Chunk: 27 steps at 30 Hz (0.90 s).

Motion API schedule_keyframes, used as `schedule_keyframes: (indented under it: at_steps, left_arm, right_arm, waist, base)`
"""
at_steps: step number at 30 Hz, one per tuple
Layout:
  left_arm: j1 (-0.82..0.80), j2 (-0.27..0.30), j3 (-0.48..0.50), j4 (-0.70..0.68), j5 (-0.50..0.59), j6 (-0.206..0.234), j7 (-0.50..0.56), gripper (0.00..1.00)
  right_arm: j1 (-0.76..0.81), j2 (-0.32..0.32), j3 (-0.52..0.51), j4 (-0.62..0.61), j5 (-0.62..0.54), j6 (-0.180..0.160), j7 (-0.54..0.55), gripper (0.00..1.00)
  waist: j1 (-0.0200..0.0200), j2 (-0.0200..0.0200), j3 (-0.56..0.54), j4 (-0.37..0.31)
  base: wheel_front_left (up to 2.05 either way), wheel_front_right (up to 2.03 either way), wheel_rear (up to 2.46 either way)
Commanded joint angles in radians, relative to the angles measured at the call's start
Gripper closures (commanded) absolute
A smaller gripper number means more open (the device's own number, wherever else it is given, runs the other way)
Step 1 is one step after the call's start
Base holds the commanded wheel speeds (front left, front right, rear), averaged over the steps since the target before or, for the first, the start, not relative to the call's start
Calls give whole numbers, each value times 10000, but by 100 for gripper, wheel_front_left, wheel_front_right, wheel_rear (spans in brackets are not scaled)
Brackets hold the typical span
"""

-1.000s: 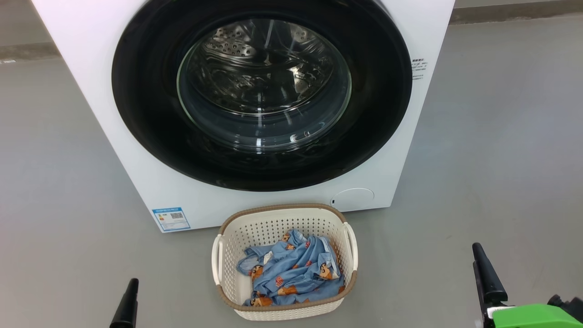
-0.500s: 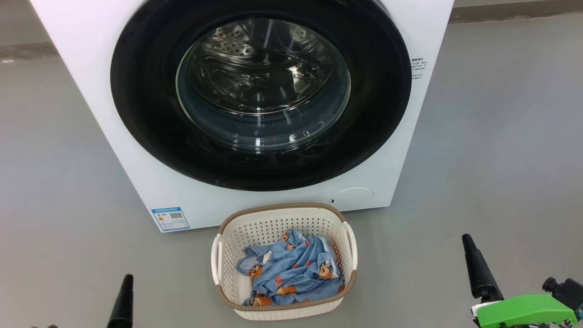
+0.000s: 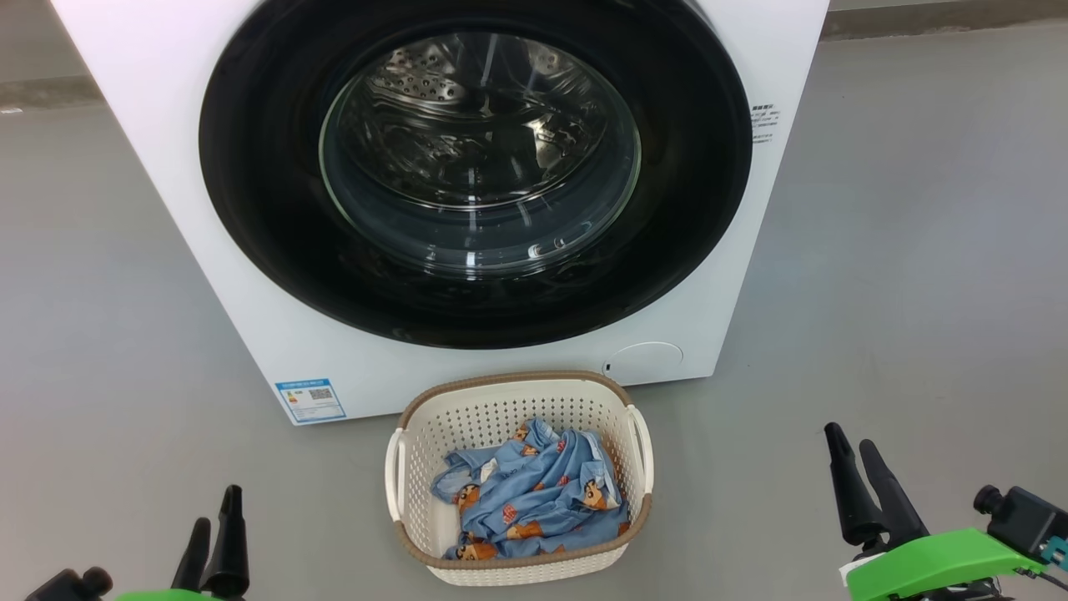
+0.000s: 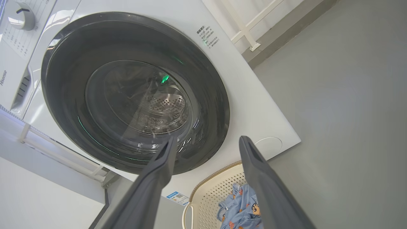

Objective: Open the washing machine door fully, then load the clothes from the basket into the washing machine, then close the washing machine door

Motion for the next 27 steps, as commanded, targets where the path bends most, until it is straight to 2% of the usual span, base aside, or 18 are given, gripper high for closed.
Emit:
schedule_keyframes:
  at_steps: [1,17,27]
  left_arm:
    - [-359,265,234,-307,410,-64,-134,0]
    - [-289,389,423,-680,3574,-76,-605,0]
    - [-238,368,564,-817,4979,-83,-899,0]
  right_arm:
    - [-499,-152,237,-342,-399,-7,-143,0]
    - [-557,-494,623,-241,-3384,-8,-610,0]
    - [-588,-497,564,-80,-4785,-9,-902,0]
  waist:
    - [0,0,2,0]
    - [0,0,35,-30]
    - [0,0,13,-34]
  base:
    - [0,0,0]
    - [0,0,0]
    - [0,0,0]
